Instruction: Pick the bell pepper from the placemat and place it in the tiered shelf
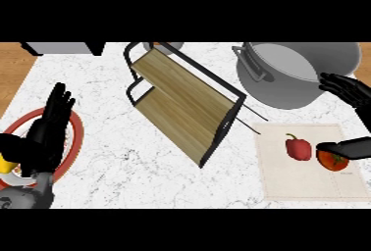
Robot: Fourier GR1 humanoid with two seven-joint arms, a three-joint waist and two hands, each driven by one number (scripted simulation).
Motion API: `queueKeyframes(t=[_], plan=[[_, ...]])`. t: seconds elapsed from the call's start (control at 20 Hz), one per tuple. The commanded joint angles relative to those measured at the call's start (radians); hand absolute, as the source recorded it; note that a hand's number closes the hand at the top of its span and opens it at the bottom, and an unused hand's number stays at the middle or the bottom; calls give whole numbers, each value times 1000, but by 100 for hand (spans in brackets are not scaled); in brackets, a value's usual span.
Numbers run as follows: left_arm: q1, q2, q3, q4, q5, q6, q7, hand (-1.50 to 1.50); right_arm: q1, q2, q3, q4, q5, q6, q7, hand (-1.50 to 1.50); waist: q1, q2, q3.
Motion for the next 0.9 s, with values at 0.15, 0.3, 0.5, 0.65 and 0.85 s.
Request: queueKeyframes(t=[0.15,0.3,0.5,0.65,0.85], plan=[[27,1,14,2,1,-14,-9,0,41,-245,94,-211,169,132,129,-150,-16,-6,-4],[59,-10,0,-33,-3,-7,-10,0,29,-301,151,-313,332,76,203,-150,-3,-9,-4],[14,0,3,-41,-16,11,44,0,6,-355,223,-438,524,28,348,-150,-9,-7,-3],[26,-2,9,-43,-10,-7,30,0,-11,-363,270,-511,603,37,532,-150,-3,-4,-3],[9,-12,5,-75,-37,5,50,0,-12,-196,425,-541,753,4,749,-150,15,2,-1]])
